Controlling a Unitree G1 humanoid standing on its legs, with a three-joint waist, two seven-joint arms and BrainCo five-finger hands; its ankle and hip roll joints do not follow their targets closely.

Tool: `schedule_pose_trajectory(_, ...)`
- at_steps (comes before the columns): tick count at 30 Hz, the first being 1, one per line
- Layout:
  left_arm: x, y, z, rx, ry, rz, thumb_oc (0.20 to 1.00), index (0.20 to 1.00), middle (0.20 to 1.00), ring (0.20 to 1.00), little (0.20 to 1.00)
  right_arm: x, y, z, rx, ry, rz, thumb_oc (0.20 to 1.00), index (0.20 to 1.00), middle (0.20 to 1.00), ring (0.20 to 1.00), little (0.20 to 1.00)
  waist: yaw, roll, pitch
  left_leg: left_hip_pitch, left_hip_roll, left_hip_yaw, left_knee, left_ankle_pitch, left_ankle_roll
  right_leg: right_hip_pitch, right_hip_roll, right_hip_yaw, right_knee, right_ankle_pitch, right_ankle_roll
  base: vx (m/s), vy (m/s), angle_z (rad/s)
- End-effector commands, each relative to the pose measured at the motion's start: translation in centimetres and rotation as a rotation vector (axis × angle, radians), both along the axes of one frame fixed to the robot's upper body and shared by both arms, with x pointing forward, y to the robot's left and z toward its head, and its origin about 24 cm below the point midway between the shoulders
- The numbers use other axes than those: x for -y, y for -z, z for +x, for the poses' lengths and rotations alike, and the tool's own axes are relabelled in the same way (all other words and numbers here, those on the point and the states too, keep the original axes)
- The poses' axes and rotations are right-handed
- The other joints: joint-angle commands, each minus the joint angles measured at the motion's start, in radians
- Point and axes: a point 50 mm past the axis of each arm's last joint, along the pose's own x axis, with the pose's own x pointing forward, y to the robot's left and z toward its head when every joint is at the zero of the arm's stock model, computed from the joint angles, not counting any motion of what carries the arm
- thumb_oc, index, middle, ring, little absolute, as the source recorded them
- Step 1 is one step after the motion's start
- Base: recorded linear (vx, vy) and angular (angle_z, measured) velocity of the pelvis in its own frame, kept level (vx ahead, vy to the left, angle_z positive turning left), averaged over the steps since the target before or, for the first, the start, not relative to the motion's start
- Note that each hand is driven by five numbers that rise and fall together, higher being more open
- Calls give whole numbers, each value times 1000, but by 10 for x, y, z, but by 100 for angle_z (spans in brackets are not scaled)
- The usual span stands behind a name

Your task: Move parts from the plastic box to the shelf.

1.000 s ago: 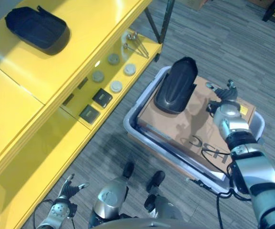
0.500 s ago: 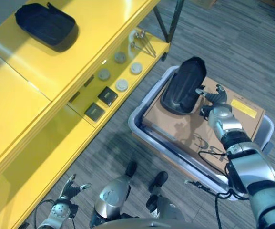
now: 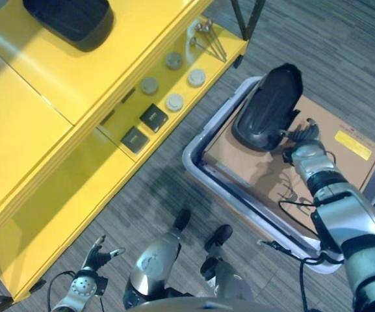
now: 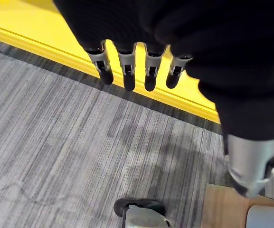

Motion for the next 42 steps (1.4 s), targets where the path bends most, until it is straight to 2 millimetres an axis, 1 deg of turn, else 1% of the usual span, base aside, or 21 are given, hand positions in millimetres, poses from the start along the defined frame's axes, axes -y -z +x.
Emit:
schedule_pose_trajectory(1, -12, -1, -8, -10, 23, 32, 1000, 1000, 1000, 1000, 1000, 11, -23, 0, -3, 4, -205, 1000, 1000, 1000, 1000, 1000, 17, -7, -35, -73, 42, -16, -38, -4, -45, 5, -108, 43, 116, -133, 134, -18, -2, 6)
schedule_pose_trajectory(2, -12, -2, -7, -8, 23, 33, 1000, 1000, 1000, 1000, 1000, 10, -22, 1, -17, -1, -227, 1000, 1000, 1000, 1000, 1000, 17, -8, -33, -75, 42, -16, -37, -3, -46, 3, -108, 44, 117, -133, 135, -12, 0, 4)
schedule_pose_trajectory(3, -12, -2, -7, -6, 22, 33, 1000, 1000, 1000, 1000, 1000, 9, -21, 1, -23, -1, -232, 956, 956, 956, 956, 956, 17, -9, -33, -76, 42, -16, -36, -3, -46, 2, -108, 44, 117, -133, 135, -14, 3, 3)
schedule_pose_trajectory(4, -12, -2, -6, -1, 22, 33, 1000, 1000, 1000, 1000, 1000, 8, -18, 0, -40, 0, -244, 696, 696, 696, 696, 696, 18, -10, -30, -79, 42, -16, -34, -4, -45, -1, -108, 46, 119, -132, 135, 0, 0, 0)
schedule_pose_trajectory(5, -12, -3, -4, 3, 23, 32, 1000, 1000, 1000, 1000, 1000, 8, -15, 0, -51, -2, -256, 520, 520, 520, 520, 520, 19, -12, -30, -81, 42, -16, -33, -5, -44, -3, -109, 46, 119, -132, 136, 0, 0, 0)
schedule_pose_trajectory(6, -12, -3, -3, 5, 23, 32, 1000, 1000, 1000, 1000, 1000, 8, -15, 0, -53, -1, -262, 297, 297, 297, 297, 297, 20, -12, -29, -82, 42, -16, -33, -5, -44, -4, -109, 46, 119, -132, 136, 0, 0, 0)
schedule_pose_trajectory(7, -13, -4, -1, 12, 24, 31, 1000, 1000, 1000, 1000, 1000, 8, -14, -1, -56, -2, -265, 200, 200, 200, 200, 200, 21, -13, -25, -86, 42, -16, -32, -5, -44, -7, -108, 46, 120, -131, 136, 0, 0, 0)
schedule_pose_trajectory(8, -13, -5, 0, 15, 25, 32, 1000, 1000, 1000, 1000, 1000, 8, -14, 0, -56, -1, -268, 200, 200, 200, 200, 200, 21, -14, -24, -88, 42, -16, -32, -4, -43, -8, -108, 46, 121, -131, 136, 39, -46, 1)
schedule_pose_trajectory(9, -13, -5, 0, 17, 22, 33, 1000, 1000, 1000, 1000, 1000, 7, -14, 0, -54, -3, -266, 200, 200, 200, 200, 200, 23, -15, -24, -75, 47, -16, -36, -23, -47, 0, -102, 55, 121, -147, 142, 48, -43, 0)
schedule_pose_trajectory(15, -16, -7, 2, 24, 23, 42, 1000, 1000, 1000, 1000, 1000, 8, -15, 0, -18, 11, -217, 200, 200, 200, 200, 200, 24, -23, -22, -77, 45, -19, -37, -24, -46, -2, -98, 56, 119, -145, 143, -3, -12, 0)
schedule_pose_trajectory(16, -17, -8, 3, 27, 23, 44, 1000, 1000, 1000, 1000, 1000, 9, -16, -1, -10, 10, -207, 200, 200, 200, 200, 200, 19, -24, -21, -90, 41, -18, -33, -6, -42, -11, -102, 48, 118, -129, 137, -61, 13, 2)
schedule_pose_trajectory(21, -17, -8, 2, 36, 16, 43, 1000, 1000, 1000, 1000, 1000, 7, -14, -2, 21, 4, -160, 200, 200, 200, 200, 200, 13, -28, -27, -79, 45, -9, -30, -13, -43, -1, -102, 50, 116, -132, 136, -11, -4, 0)
schedule_pose_trajectory(29, -16, -13, 4, 108, -47, -53, 1000, 1000, 1000, 1000, 1000, -1, -13, -5, 194, -16, 4, 200, 200, 200, 200, 200, -5, -39, -64, -19, 59, 6, -48, -22, -48, 53, -95, 52, 102, -139, 132, 28, -46, -2)
schedule_pose_trajectory(32, -13, -28, 19, 213, -67, -158, 1000, 1000, 1000, 1000, 1000, -8, -15, -13, 301, -38, 95, 200, 200, 200, 200, 200, -27, -46, -100, 33, 69, 18, -68, -25, -51, 95, -88, 57, 94, -146, 130, 70, -79, -4)
schedule_pose_trajectory(33, -11, -37, 27, 255, -51, -182, 1000, 1000, 1000, 1000, 1000, -10, -13, -19, 327, -39, 130, 200, 200, 200, 200, 200, -33, -49, -114, 52, 74, 23, -76, -26, -51, 109, -84, 60, 90, -147, 129, 116, -131, -23)
schedule_pose_trajectory(34, -7, -58, 45, 331, -20, -228, 1000, 1000, 1000, 1000, 1000, -12, -10, -28, 363, -38, 174, 200, 200, 200, 200, 200, -47, -51, -141, 85, 82, 30, -92, -26, -52, 136, -77, 66, 82, -149, 126, 92, -113, -24)
schedule_pose_trajectory(35, -7, -58, 45, 331, -20, -228, 1000, 1000, 1000, 1000, 1000, -12, -10, -28, 363, -37, 174, 200, 200, 200, 200, 200, -48, -52, -144, 82, 81, 29, -92, -24, -52, 134, -78, 65, 81, -147, 127, 89, -114, -13)
schedule_pose_trajectory(37, -1, -80, 62, 402, 28, -267, 1000, 1000, 1000, 1000, 1000, -13, -4, -38, 386, -26, 198, 200, 200, 200, 200, 200, -59, -51, -171, 119, 91, 37, -104, -28, -52, 165, -71, 73, 73, -150, 124, 59, -94, -6)
schedule_pose_trajectory(38, -1, -81, 62, 405, 34, -268, 1000, 1000, 1000, 1000, 1000, -13, -3, -39, 389, -24, 199, 200, 200, 200, 200, 200, -60, -53, -174, 118, 90, 36, -106, -25, -52, 165, -71, 72, 71, -148, 124, 57, -122, -15)
schedule_pose_trajectory(40, 15, -95, 75, 439, 111, -328, 1000, 1000, 1000, 1000, 1000, -14, 1, -47, 420, -8, 225, 200, 200, 200, 200, 200, -78, -55, -211, 150, 99, 45, -118, -24, -53, 195, -63, 77, 58, -147, 120, 42, -109, -17)
schedule_pose_trajectory(42, 21, -99, 79, 448, 144, -349, 1000, 1000, 1000, 1000, 1000, -14, 0, -49, 435, -8, 228, 200, 200, 200, 200, 200, -84, -55, -220, 161, 101, 49, -124, -23, -54, 203, -61, 80, 54, -147, 119, 17, -64, -15)
